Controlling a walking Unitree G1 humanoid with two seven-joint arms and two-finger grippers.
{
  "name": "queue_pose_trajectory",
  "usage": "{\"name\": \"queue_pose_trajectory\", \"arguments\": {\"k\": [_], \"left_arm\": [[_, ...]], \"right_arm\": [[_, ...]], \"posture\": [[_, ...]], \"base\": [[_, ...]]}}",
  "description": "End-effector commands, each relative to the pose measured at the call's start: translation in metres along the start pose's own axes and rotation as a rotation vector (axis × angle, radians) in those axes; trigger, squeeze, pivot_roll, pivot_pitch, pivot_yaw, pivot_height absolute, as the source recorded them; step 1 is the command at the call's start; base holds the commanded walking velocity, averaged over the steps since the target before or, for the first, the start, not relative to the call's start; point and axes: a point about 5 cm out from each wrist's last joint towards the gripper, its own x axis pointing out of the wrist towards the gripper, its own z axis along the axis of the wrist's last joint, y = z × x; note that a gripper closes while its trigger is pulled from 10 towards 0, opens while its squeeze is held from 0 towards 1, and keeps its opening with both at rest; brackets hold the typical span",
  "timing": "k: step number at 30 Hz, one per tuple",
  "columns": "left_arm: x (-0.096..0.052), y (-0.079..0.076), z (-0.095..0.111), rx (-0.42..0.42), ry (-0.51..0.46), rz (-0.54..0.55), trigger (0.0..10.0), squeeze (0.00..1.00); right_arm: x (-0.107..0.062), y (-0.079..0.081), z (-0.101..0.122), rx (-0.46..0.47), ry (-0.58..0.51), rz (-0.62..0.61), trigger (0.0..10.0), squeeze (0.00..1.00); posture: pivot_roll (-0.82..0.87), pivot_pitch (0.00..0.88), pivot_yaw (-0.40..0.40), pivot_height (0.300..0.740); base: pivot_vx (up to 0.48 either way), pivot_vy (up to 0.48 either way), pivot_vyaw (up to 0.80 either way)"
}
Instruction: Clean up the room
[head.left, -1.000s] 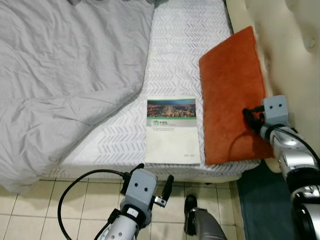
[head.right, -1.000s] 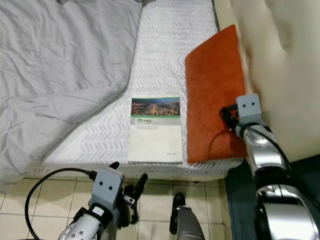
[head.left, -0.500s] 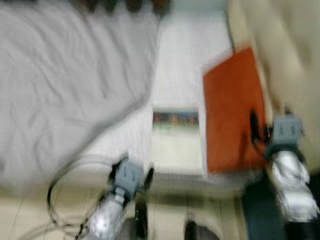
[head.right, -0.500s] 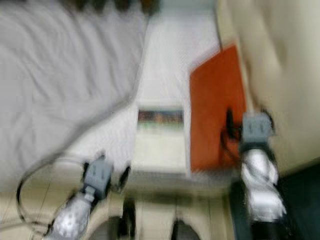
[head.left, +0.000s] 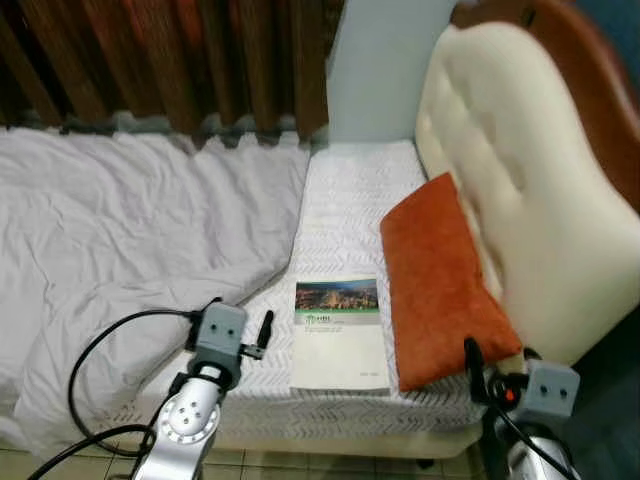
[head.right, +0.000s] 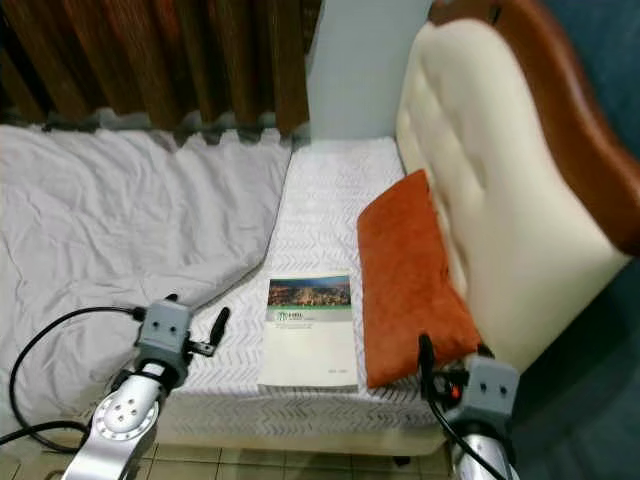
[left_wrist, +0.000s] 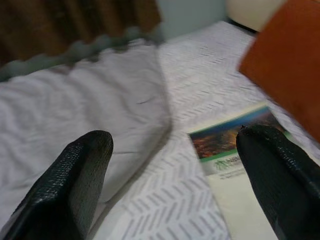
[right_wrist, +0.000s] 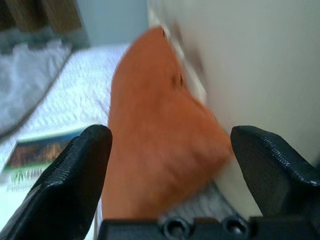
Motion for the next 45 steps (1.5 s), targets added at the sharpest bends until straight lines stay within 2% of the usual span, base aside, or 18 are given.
{"name": "queue_pose_trajectory", "arguments": {"k": [1,2,5,9,13,14,15,18,26,35,41,45], "left_arm": [[0.002,0.008,-0.003,-0.077,0.004,0.060,10.0,0.00],[0.007,0.008,-0.004,-0.095,0.006,0.067,10.0,0.00],[0.019,0.005,-0.009,-0.130,0.029,0.080,10.0,0.00],[0.022,0.007,-0.013,-0.111,0.045,0.088,10.0,0.00],[0.013,0.007,-0.009,-0.089,0.002,0.053,10.0,0.00],[0.013,0.007,-0.009,-0.089,0.002,0.053,10.0,0.00],[0.006,0.006,-0.006,-0.100,-0.027,0.034,10.0,0.00],[0.002,0.005,-0.005,-0.109,-0.038,0.018,10.0,0.00],[0.017,0.012,0.005,-0.098,-0.056,-0.022,10.0,0.00],[0.004,0.002,-0.004,-0.100,-0.034,0.019,10.0,0.00],[0.006,0.009,-0.004,-0.091,-0.018,0.082,10.0,0.00],[0.004,0.009,-0.009,-0.075,0.000,0.073,10.0,0.00]], "right_arm": [[0.002,0.007,-0.010,0.005,0.064,0.066,10.0,0.77],[0.007,0.010,-0.011,-0.010,0.069,0.087,10.0,0.00],[0.026,0.020,-0.004,0.000,0.049,0.128,10.0,0.00],[0.032,0.025,0.002,0.009,0.035,0.165,10.0,0.00],[0.023,0.016,0.002,0.022,0.007,0.127,10.0,0.00],[0.023,0.016,0.002,0.022,0.007,0.127,10.0,0.00],[0.018,0.015,-0.001,0.021,0.004,0.124,10.0,0.00],[0.018,0.018,-0.003,0.016,0.011,0.133,10.0,0.00],[0.029,0.031,0.003,-0.021,-0.012,0.198,10.0,0.00],[0.029,0.031,-0.001,-0.023,0.010,0.203,10.0,0.00],[0.033,0.036,-0.001,-0.009,0.016,0.249,10.0,0.00],[0.036,0.035,-0.002,-0.014,0.028,0.255,10.0,0.00]], "posture": [[0.02,0.000,-0.020,0.740],[0.01,0.000,-0.027,0.740],[0.02,0.000,-0.045,0.740],[0.01,0.000,-0.061,0.740],[0.02,0.000,-0.064,0.740],[0.02,0.000,-0.064,0.740],[0.02,0.000,-0.063,0.740],[0.03,0.000,-0.065,0.740],[0.03,0.000,-0.060,0.740],[0.03,0.000,-0.069,0.740],[0.05,0.000,-0.080,0.740],[0.06,0.000,-0.085,0.740]], "base": [[0.000,0.000,0.00],[0.000,0.000,0.00],[0.000,0.160,0.00],[0.000,0.478,0.00],[0.000,0.477,0.00],[0.000,0.476,0.00],[0.000,0.480,0.00],[0.000,0.480,0.00],[0.000,0.480,0.00],[0.000,0.480,-0.80],[0.000,0.480,-0.29],[0.000,0.480,0.00]]}}
